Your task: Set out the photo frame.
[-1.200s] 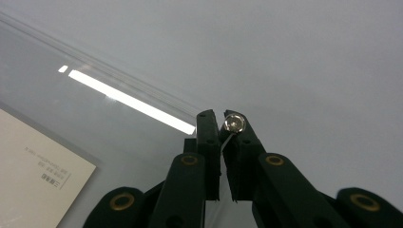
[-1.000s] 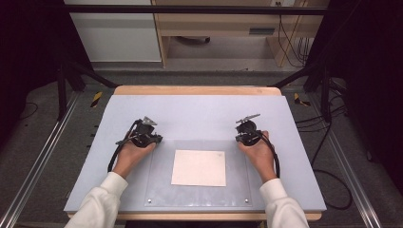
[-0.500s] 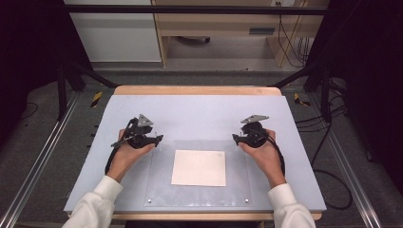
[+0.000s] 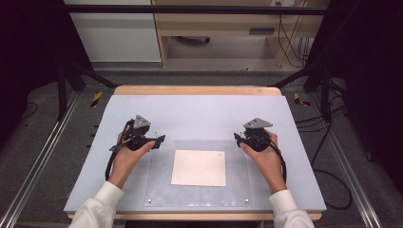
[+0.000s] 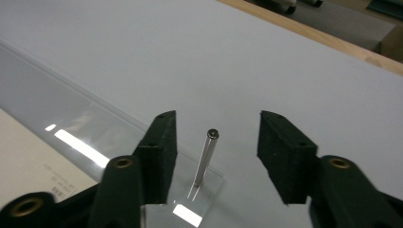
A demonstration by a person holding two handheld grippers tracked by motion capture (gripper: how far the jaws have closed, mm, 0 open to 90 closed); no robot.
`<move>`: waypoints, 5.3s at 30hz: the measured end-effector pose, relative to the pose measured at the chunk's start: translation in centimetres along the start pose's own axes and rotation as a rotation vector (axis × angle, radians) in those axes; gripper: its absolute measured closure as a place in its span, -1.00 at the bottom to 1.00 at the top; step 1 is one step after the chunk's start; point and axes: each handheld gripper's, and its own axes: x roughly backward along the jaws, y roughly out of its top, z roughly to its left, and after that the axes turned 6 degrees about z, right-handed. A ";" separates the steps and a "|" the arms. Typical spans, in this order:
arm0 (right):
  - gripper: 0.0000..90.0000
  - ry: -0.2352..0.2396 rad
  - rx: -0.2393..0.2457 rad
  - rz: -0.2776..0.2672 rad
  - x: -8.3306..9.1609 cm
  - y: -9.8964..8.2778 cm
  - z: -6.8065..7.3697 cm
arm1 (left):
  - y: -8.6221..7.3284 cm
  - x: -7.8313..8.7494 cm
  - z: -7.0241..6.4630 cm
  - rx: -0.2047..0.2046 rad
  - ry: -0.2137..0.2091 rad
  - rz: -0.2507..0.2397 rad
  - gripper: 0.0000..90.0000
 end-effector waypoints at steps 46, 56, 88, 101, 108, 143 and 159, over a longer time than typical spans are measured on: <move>0.90 0.011 -0.050 0.053 -0.7 0.6 0.5 | -0.7 -0.4 -0.7 0.090 0.086 -0.055 0.88; 0.91 0.031 -0.064 0.088 -0.7 1.0 0.2 | -0.3 -0.5 -0.4 0.087 0.074 -0.026 0.89; 0.90 0.032 -0.104 0.255 -2.2 3.9 -0.5 | 1.6 -1.6 1.0 0.118 0.023 0.074 0.89; 0.89 0.076 -0.120 0.259 -3.0 4.4 -1.5 | 2.2 -2.4 1.9 0.142 -0.007 0.096 0.88; 0.89 0.097 -0.118 0.258 -3.3 4.5 -1.8 | 2.3 -2.6 2.2 0.144 -0.026 0.106 0.88; 0.19 0.040 -0.031 0.160 -1.5 4.7 -1.0 | 2.7 -3.0 2.6 0.153 -0.037 0.148 0.89; -0.36 0.042 0.122 0.041 10.2 -8.1 0.6 | 2.8 -3.1 2.7 0.152 -0.040 0.153 0.89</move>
